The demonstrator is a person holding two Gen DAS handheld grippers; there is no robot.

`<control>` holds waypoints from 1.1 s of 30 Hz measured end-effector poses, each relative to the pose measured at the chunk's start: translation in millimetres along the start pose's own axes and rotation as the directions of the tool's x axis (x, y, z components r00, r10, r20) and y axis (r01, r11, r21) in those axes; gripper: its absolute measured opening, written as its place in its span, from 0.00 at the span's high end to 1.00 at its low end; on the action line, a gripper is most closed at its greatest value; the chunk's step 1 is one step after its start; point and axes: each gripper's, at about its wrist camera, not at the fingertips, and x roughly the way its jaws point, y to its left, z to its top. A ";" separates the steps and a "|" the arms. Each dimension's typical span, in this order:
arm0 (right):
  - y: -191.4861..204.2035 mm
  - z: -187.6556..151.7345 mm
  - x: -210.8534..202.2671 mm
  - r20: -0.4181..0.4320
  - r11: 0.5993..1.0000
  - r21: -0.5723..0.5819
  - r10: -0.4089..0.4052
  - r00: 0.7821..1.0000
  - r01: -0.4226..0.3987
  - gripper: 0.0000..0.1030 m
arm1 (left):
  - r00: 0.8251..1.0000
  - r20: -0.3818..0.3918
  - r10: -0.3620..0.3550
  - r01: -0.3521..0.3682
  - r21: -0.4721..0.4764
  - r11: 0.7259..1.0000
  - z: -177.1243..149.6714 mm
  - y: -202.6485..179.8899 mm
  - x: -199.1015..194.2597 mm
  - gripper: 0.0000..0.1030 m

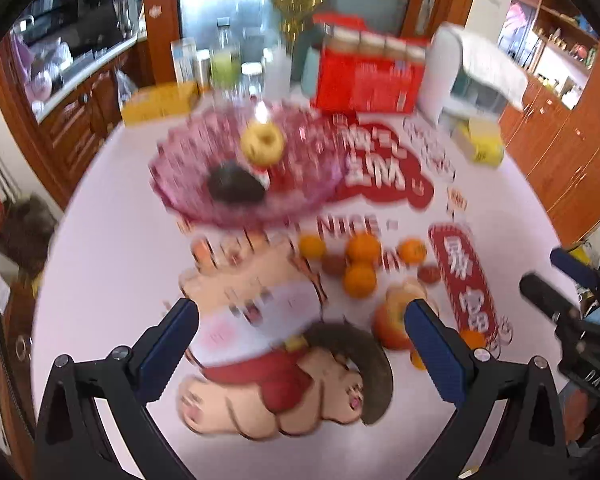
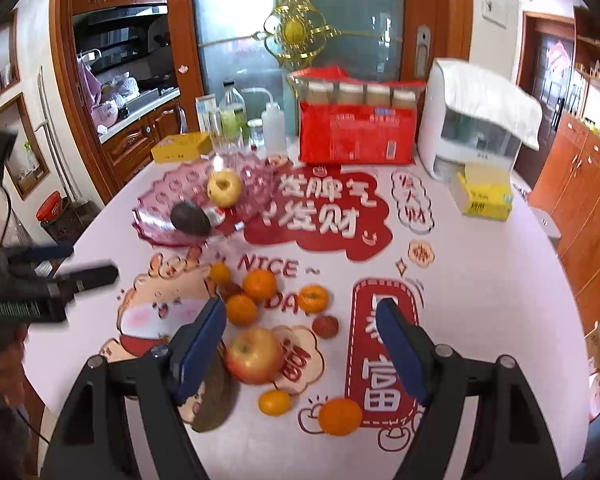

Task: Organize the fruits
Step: 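Grasp the brown banana with the left tool while the right tool grasps the red apple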

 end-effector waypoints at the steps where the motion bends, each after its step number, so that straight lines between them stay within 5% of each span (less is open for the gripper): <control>1: -3.0 -4.2 2.9 -0.005 1.000 0.007 0.003 1.000 -0.003 0.24 | 1.000 -0.023 0.011 -0.011 -0.007 1.000 -11.9 -8.1 11.9 0.01; 11: -25.7 -38.9 41.9 -0.076 0.998 0.032 0.055 0.996 -0.052 0.24 | 0.991 -0.132 0.014 -0.023 -0.066 0.998 -76.0 -51.5 81.6 0.10; 17: -22.8 -46.5 60.2 -0.108 0.994 0.033 0.107 0.988 -0.104 0.24 | 0.988 -0.157 -0.004 -0.012 -0.101 0.995 -89.8 -60.3 106.0 0.41; 26: -8.6 -49.5 93.5 -0.177 0.985 0.034 0.173 0.969 -0.169 0.24 | 0.996 -0.079 -0.042 0.029 -0.154 0.988 -90.9 -58.5 110.5 0.62; 33: 8.3 -51.3 112.0 -0.222 0.977 0.013 0.209 0.952 -0.211 0.24 | 0.993 -0.088 -0.073 0.061 -0.132 0.989 -96.1 -50.1 105.2 0.71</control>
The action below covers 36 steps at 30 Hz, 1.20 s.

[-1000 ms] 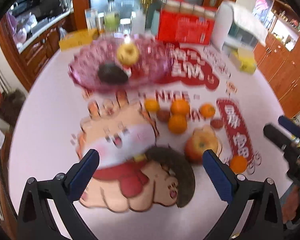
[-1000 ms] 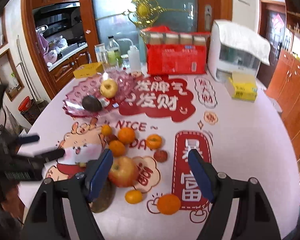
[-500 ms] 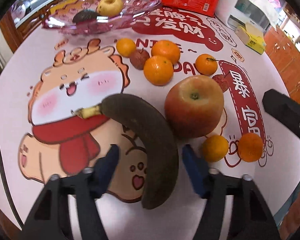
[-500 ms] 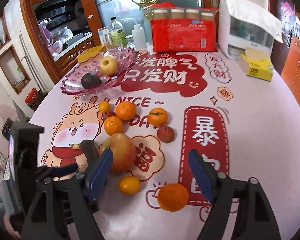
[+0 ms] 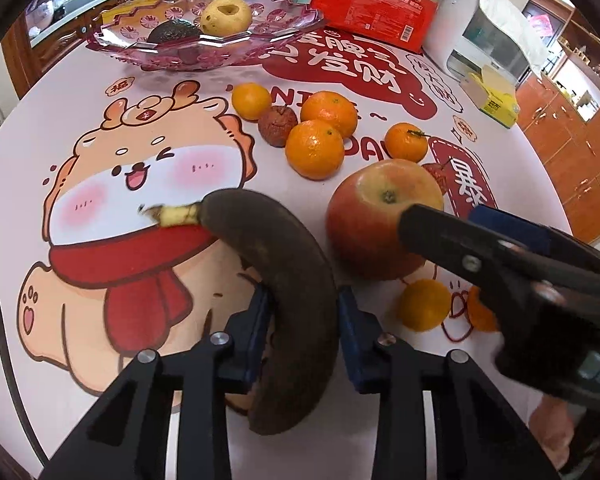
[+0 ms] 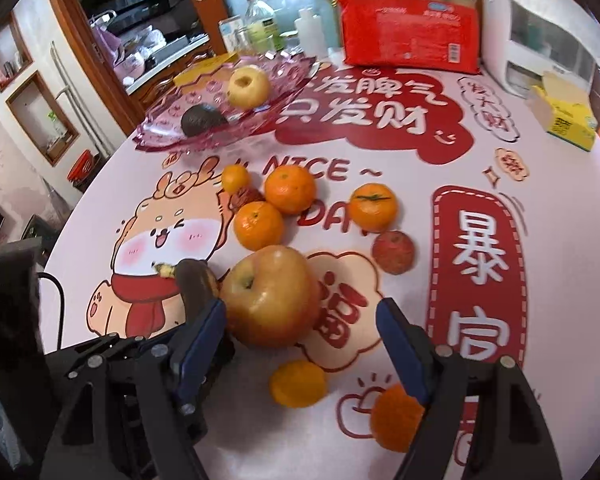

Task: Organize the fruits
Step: 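Grasp the brown banana with the left tool while the right tool grasps the red apple, then carry the banana and apple into the pink bowl and release both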

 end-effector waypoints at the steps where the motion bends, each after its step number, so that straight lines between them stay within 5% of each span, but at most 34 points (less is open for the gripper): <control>1: 2.1 0.0 3.3 -0.009 1.000 -0.004 0.007 1.000 -0.007 0.24 | 1.000 -0.001 0.005 -0.005 0.004 1.000 -1.0 2.0 -1.3 0.71; 11: 15.2 -1.0 31.7 -0.067 0.999 -0.042 -0.009 0.998 0.006 0.25 | 1.000 -0.013 0.022 -0.023 -0.049 0.999 -8.1 40.9 -11.1 0.68; 14: 18.4 -0.9 38.5 -0.083 0.999 -0.047 -0.003 0.997 -0.001 0.35 | 0.999 -0.013 0.031 -0.032 -0.051 0.998 -5.9 41.5 -9.4 0.64; 18: 23.2 -0.8 38.8 -0.072 0.998 -0.064 -0.023 0.997 0.018 0.35 | 0.997 -0.003 0.083 -0.083 -0.038 0.996 -0.5 36.2 -4.6 0.60; 28: 23.5 -6.2 30.1 -0.062 0.999 -0.043 -0.010 0.998 0.007 0.36 | 0.997 0.018 0.081 -0.081 -0.009 0.997 1.0 37.6 -11.2 0.70; 36: 33.4 -2.8 3.9 -0.016 1.000 -0.029 -0.012 1.000 0.012 0.36 | 0.992 0.098 0.081 -0.086 0.042 0.995 26.6 45.7 -61.9 0.70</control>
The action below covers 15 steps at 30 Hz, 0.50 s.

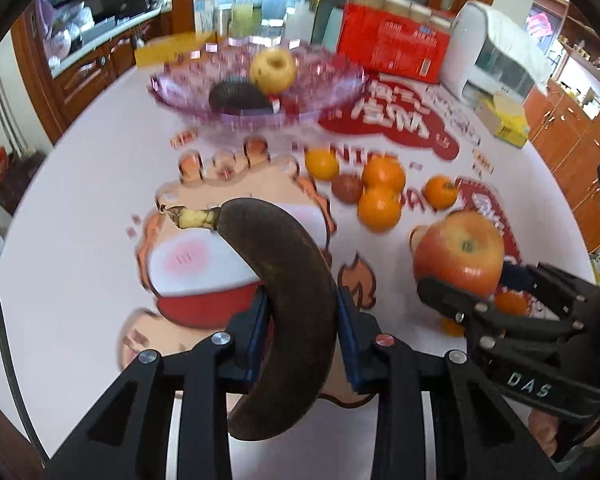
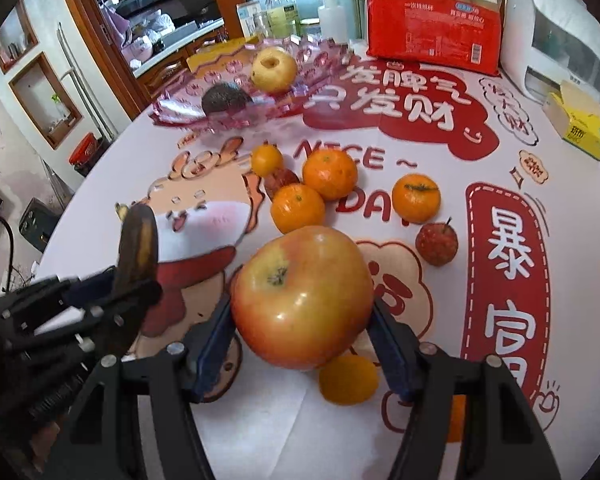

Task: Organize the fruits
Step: 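Carry the banana and apple into the pink bowl and release both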

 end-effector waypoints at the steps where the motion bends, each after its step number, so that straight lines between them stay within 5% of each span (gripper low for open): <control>1: 2.4 2.9 -5.5 0.011 1.000 0.005 0.002 1.000 -0.003 0.36 | 1.000 0.006 -0.001 0.001 0.007 1.000 6.1 2.0 -7.2 0.70; 8: 27.3 39.1 -57.6 0.129 1.000 0.022 0.014 0.992 -0.017 0.36 | 0.998 0.070 0.007 -0.012 0.070 0.997 68.3 29.1 -69.5 0.70; 15: 54.9 106.8 -120.4 0.269 1.000 0.010 -0.002 0.963 0.000 0.36 | 0.980 0.182 0.082 -0.111 0.158 0.981 150.4 59.7 -126.7 0.70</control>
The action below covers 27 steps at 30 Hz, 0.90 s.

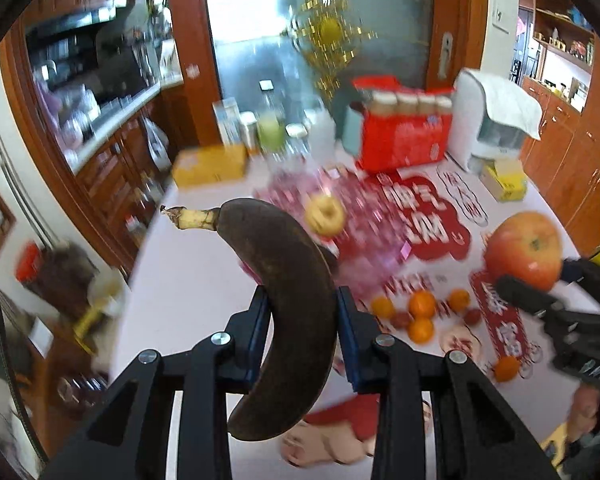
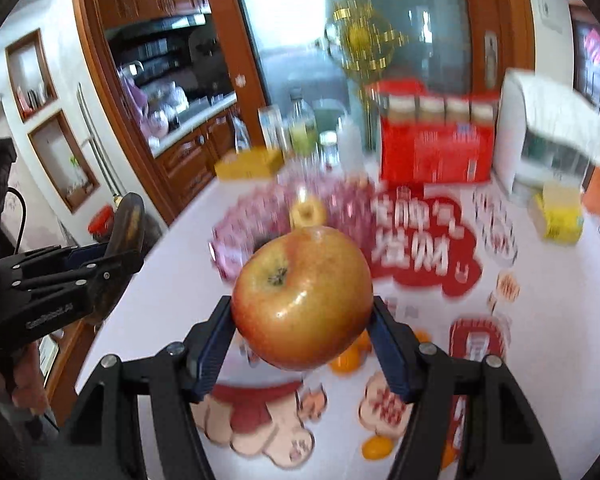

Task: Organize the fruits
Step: 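Carry the banana and apple into the pink bowl and release both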

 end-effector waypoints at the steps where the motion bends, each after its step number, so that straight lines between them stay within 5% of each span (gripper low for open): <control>1: 3.1 12.5 -4.5 0.018 1.000 0.000 -0.004 1.000 0.004 0.36 | 1.000 0.011 0.011 -0.011 0.013 1.000 9.9 5.7 -3.1 0.70; 7: 17.5 81.0 -11.9 0.096 0.998 0.008 -0.055 0.994 0.054 0.36 | 0.997 0.070 0.032 -0.038 0.086 0.996 65.0 32.1 -4.1 0.70; 14: 14.3 119.0 42.1 0.050 0.988 0.065 -0.146 0.988 0.143 0.36 | 0.999 0.034 -0.027 0.024 0.091 0.996 97.6 49.5 59.2 0.70; 20: 1.9 98.5 112.3 -0.068 0.976 0.114 -0.180 0.981 0.186 0.36 | 0.994 -0.091 -0.064 0.069 0.061 0.996 89.9 53.9 156.6 0.70; 27: -5.4 48.8 197.3 -0.251 0.967 0.104 -0.201 0.947 0.233 0.36 | 0.974 -0.212 -0.073 0.090 0.072 0.993 59.8 45.9 245.3 0.70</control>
